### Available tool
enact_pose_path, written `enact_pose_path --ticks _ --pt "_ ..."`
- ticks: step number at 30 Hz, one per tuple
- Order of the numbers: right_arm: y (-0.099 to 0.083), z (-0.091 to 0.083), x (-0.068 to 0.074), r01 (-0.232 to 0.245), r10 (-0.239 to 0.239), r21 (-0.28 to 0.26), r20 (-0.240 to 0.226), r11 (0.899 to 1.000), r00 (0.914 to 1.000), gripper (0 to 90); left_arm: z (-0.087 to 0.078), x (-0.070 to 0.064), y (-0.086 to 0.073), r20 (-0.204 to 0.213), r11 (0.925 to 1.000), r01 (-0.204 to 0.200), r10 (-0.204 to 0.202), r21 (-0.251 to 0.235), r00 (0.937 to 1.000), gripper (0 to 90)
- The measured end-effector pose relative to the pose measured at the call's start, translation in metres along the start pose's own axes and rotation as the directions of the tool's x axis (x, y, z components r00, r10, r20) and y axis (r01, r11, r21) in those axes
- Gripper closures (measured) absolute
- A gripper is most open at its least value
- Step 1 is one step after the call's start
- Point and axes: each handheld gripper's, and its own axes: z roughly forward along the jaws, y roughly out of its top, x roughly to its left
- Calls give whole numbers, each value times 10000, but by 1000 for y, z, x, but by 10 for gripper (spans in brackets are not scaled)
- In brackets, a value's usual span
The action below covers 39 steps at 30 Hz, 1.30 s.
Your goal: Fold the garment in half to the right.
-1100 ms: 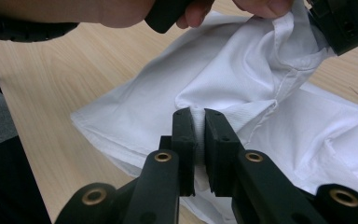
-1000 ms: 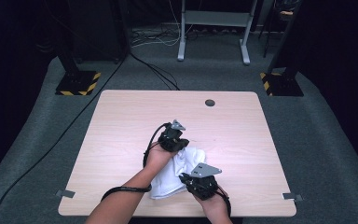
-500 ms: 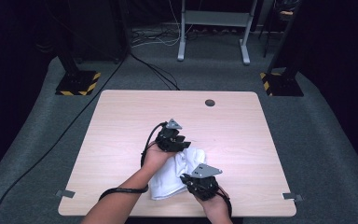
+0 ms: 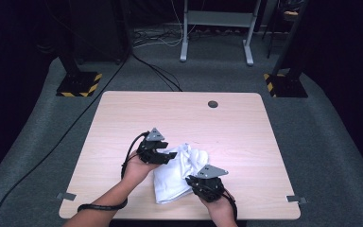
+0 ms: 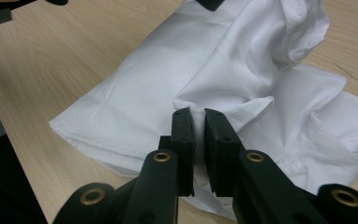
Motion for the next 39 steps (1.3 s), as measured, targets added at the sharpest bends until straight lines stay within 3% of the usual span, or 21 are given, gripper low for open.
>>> enact_pose_path --ticks 2,7,17,24,30,33,36,39 --pt "0 0 1 -1 1 -5 15 10000 10000 830 -5 -2 -4 46 9999 -50 51 -89 10000 405" --pt "0 2 2 58 -58 12 27 10000 10000 830 -6 -8 -10 50 9988 -401 400 279 9992 392" --pt "-2 -1 -1 69 -69 -29 96 10000 9999 827 17 -13 -23 124 9986 -264 258 451 9996 372" --pt "-3 -2 -4 -110 110 -24 120 9999 9999 810 30 -15 -32 -8 9973 -394 396 613 9992 372" --pt "-2 -8 -5 -312 322 -336 297 9989 9990 745 35 -16 -35 -70 9964 -506 512 686 9987 375" --pt "1 -14 -5 -327 366 -760 502 9966 9981 709 37 -17 -37 -138 9947 -723 735 733 9972 376" --pt "3 -18 -5 -303 372 -1102 615 9934 9974 680 39 -16 -39 -56 9959 -646 651 625 9979 377" --pt "4 -17 -4 -216 262 -1202 365 9925 9990 651 40 -14 -41 47 9972 -542 540 506 9985 378"
